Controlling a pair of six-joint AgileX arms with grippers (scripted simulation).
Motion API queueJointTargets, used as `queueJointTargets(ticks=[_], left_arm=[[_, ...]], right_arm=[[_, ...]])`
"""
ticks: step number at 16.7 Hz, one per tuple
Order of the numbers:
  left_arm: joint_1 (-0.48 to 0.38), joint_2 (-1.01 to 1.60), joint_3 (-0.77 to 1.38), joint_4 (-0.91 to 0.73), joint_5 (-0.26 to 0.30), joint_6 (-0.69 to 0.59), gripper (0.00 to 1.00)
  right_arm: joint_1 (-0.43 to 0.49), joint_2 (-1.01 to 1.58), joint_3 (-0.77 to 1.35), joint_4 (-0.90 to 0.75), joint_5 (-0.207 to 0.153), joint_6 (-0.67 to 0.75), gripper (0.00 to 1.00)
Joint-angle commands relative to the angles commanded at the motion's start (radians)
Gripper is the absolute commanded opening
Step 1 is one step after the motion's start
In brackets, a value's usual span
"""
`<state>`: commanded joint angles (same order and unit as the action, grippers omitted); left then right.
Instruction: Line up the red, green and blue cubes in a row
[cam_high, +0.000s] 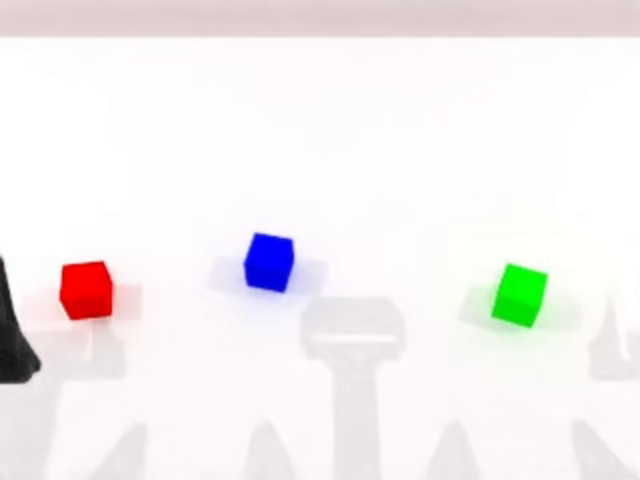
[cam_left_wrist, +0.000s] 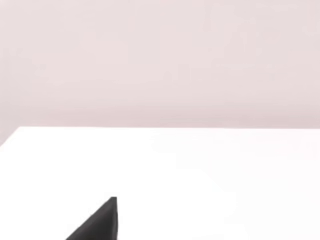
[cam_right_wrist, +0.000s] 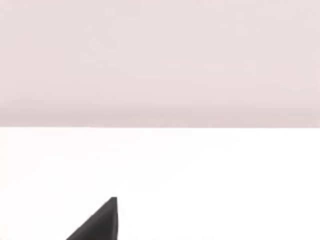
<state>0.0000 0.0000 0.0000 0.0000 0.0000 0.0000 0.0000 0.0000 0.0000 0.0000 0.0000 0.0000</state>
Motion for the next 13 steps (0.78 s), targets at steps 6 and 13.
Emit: queueJointTargets(ticks=[6, 13], left_arm=[[-0.011, 0.104, 0.101, -0.073, 0.003, -0.018, 1.00], [-0.045, 0.688, 0.531, -0.405, 0.002, -0.093, 1.00]], right_arm=[[0.000, 0.000, 0.000, 0.000, 0.000, 0.000, 1.00], [0.000, 0.000, 0.000, 0.000, 0.000, 0.000, 1.00]])
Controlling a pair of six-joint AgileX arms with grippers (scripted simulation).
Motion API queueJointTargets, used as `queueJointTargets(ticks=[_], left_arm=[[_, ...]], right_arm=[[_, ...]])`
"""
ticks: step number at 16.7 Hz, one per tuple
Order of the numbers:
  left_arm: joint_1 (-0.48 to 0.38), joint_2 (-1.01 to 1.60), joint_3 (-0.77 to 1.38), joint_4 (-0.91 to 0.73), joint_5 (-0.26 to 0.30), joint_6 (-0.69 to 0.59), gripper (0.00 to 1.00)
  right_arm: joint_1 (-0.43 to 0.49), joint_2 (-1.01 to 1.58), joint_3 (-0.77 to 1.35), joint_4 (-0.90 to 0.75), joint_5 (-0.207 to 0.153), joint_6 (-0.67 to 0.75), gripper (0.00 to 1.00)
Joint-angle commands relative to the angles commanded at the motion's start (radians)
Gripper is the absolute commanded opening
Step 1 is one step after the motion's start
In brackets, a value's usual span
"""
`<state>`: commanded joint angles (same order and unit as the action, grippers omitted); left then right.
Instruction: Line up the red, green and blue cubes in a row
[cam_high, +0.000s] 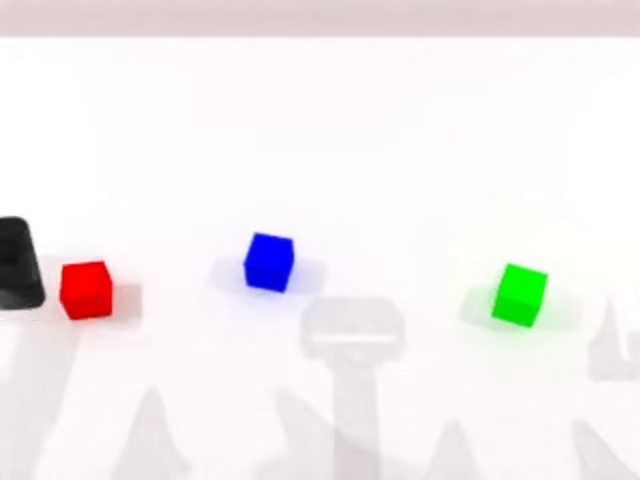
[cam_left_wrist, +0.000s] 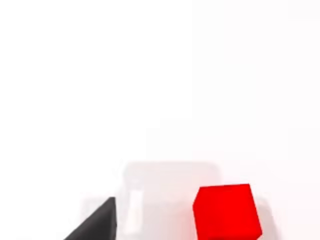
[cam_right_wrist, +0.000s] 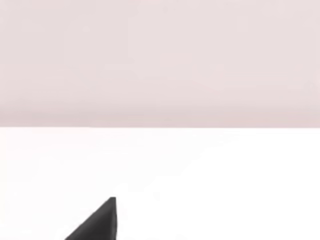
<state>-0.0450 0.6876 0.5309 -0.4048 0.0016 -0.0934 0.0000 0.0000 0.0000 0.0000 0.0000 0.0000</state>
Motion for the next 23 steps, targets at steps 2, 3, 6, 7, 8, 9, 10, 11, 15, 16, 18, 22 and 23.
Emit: queueJointTargets(ticks=[2, 3, 6, 7, 8, 9, 10, 11, 15, 16, 18, 22, 23], left_arm=[[-0.012, 0.222, 0.141, -0.117, -0.001, -0.024, 1.00], [-0.018, 0.331, 0.211, -0.176, -0.002, -0.036, 1.00], [-0.036, 0.626, 0.412, -0.344, -0.003, -0.072, 1.00], [-0.042, 0.711, 0.476, -0.395, -0.003, -0.083, 1.00], [-0.047, 0.791, 0.536, -0.443, -0.003, -0.094, 1.00], [-0.052, 0.866, 0.594, -0.487, -0.003, -0.104, 1.00], [-0.056, 0.937, 0.648, -0.526, -0.003, -0.113, 1.00], [-0.060, 1.002, 0.697, -0.562, -0.003, -0.122, 1.00], [-0.070, 1.173, 0.836, -0.655, -0.001, -0.147, 1.00], [-0.071, 1.191, 0.853, -0.665, -0.001, -0.149, 1.00], [-0.071, 1.200, 0.861, -0.670, -0.001, -0.151, 1.00], [-0.066, 1.199, 0.856, -0.665, -0.001, -0.149, 1.00], [-0.067, 1.204, 0.846, -0.652, -0.001, -0.148, 1.00]], right_arm=[[0.000, 0.000, 0.000, 0.000, 0.000, 0.000, 1.00], [0.000, 0.000, 0.000, 0.000, 0.000, 0.000, 1.00], [0.000, 0.000, 0.000, 0.000, 0.000, 0.000, 1.00], [0.000, 0.000, 0.000, 0.000, 0.000, 0.000, 1.00], [0.000, 0.000, 0.000, 0.000, 0.000, 0.000, 1.00], [0.000, 0.000, 0.000, 0.000, 0.000, 0.000, 1.00], [0.000, 0.000, 0.000, 0.000, 0.000, 0.000, 1.00], [0.000, 0.000, 0.000, 0.000, 0.000, 0.000, 1.00], [0.000, 0.000, 0.000, 0.000, 0.000, 0.000, 1.00], [0.000, 0.000, 0.000, 0.000, 0.000, 0.000, 1.00], [0.000, 0.000, 0.000, 0.000, 0.000, 0.000, 1.00], [0.000, 0.000, 0.000, 0.000, 0.000, 0.000, 1.00], [0.000, 0.000, 0.000, 0.000, 0.000, 0.000, 1.00]])
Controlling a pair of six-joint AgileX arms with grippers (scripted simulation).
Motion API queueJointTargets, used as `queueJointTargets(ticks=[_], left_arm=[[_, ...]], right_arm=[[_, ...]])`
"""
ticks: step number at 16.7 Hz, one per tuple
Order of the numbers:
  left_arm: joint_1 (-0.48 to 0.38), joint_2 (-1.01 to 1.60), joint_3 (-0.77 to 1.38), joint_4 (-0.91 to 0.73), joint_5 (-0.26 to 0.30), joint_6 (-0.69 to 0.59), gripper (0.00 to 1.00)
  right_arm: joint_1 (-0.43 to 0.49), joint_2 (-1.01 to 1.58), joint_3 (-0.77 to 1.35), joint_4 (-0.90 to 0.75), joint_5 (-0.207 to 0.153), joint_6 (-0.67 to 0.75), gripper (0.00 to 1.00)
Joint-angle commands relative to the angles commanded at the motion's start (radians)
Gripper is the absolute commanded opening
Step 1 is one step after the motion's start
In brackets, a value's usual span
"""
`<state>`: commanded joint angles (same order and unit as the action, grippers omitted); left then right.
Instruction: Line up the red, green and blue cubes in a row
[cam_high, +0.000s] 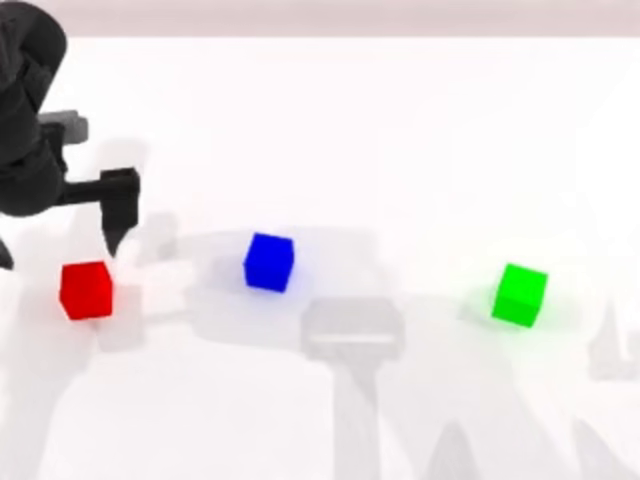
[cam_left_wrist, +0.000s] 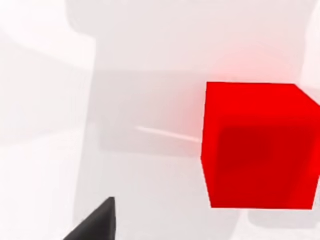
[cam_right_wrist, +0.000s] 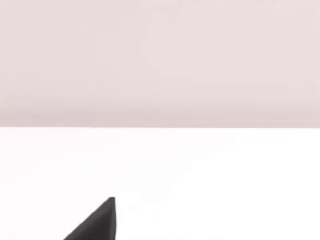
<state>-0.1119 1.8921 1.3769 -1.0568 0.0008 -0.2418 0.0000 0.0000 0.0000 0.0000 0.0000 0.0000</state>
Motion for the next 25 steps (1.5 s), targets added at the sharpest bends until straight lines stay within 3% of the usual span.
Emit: queueJointTargets(ticks=[7, 13, 25], left_arm=[[-0.002, 0.114, -0.151, 0.274, 0.001, 0.002, 1.00], [-0.002, 0.135, -0.176, 0.313, 0.001, 0.002, 1.00], [-0.002, 0.135, -0.176, 0.313, 0.001, 0.002, 0.10]], right_arm=[[0.000, 0.000, 0.000, 0.000, 0.000, 0.000, 1.00], [0.000, 0.000, 0.000, 0.000, 0.000, 0.000, 1.00], [0.000, 0.000, 0.000, 0.000, 0.000, 0.000, 1.00]])
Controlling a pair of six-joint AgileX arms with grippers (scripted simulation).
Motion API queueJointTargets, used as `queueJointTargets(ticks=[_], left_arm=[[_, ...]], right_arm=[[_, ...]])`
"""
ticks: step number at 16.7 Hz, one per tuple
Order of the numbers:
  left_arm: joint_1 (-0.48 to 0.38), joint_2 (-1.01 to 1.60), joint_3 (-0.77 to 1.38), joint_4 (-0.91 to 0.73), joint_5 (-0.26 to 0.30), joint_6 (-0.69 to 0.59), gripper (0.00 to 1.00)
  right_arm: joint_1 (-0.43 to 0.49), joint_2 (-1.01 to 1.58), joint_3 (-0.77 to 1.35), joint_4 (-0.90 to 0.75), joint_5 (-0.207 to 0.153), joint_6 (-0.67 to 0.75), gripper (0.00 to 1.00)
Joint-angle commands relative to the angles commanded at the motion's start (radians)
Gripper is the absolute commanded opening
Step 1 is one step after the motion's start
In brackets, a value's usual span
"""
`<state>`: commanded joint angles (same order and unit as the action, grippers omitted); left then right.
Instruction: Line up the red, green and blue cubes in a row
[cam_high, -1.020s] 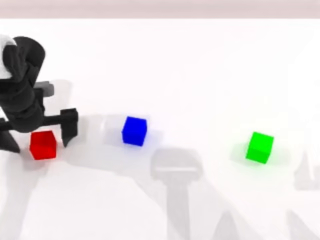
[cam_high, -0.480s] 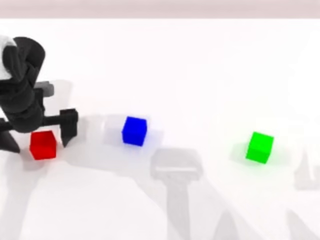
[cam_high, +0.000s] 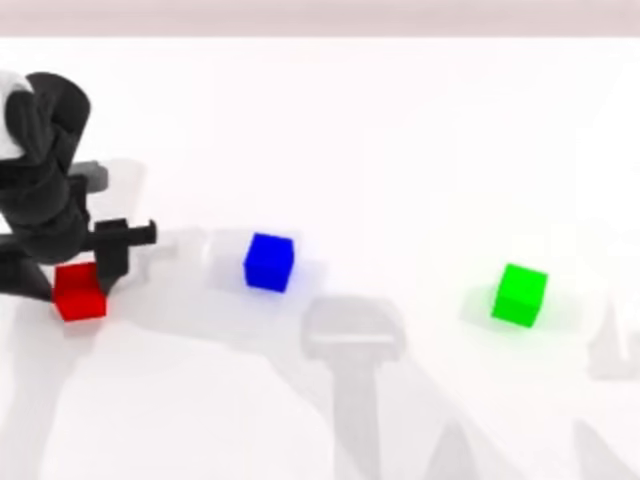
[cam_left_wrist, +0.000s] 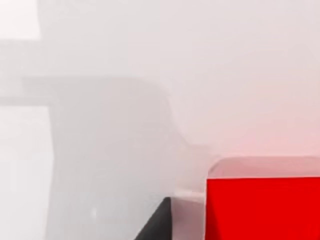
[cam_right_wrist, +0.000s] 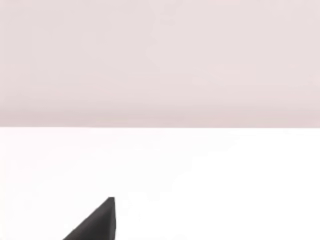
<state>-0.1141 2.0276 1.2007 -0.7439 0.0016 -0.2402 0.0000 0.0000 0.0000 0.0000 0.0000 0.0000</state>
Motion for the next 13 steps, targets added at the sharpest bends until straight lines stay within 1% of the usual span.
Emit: queueJointTargets(ticks=[1, 2, 9, 10, 13], left_arm=[[0.000, 0.000, 0.000, 0.000, 0.000, 0.000, 0.02], [0.000, 0.000, 0.000, 0.000, 0.000, 0.000, 0.00], [0.000, 0.000, 0.000, 0.000, 0.000, 0.000, 0.00], [0.002, -0.039, 0.015, -0.018, -0.009, 0.006, 0.00], [0.004, -0.052, 0.042, -0.059, -0.009, 0.005, 0.00]], right_arm=[[0.000, 0.000, 0.000, 0.000, 0.000, 0.000, 1.00], [0.000, 0.000, 0.000, 0.000, 0.000, 0.000, 1.00], [0.000, 0.000, 0.000, 0.000, 0.000, 0.000, 1.00], [0.000, 0.000, 0.000, 0.000, 0.000, 0.000, 1.00], [0.000, 0.000, 0.000, 0.000, 0.000, 0.000, 1.00]])
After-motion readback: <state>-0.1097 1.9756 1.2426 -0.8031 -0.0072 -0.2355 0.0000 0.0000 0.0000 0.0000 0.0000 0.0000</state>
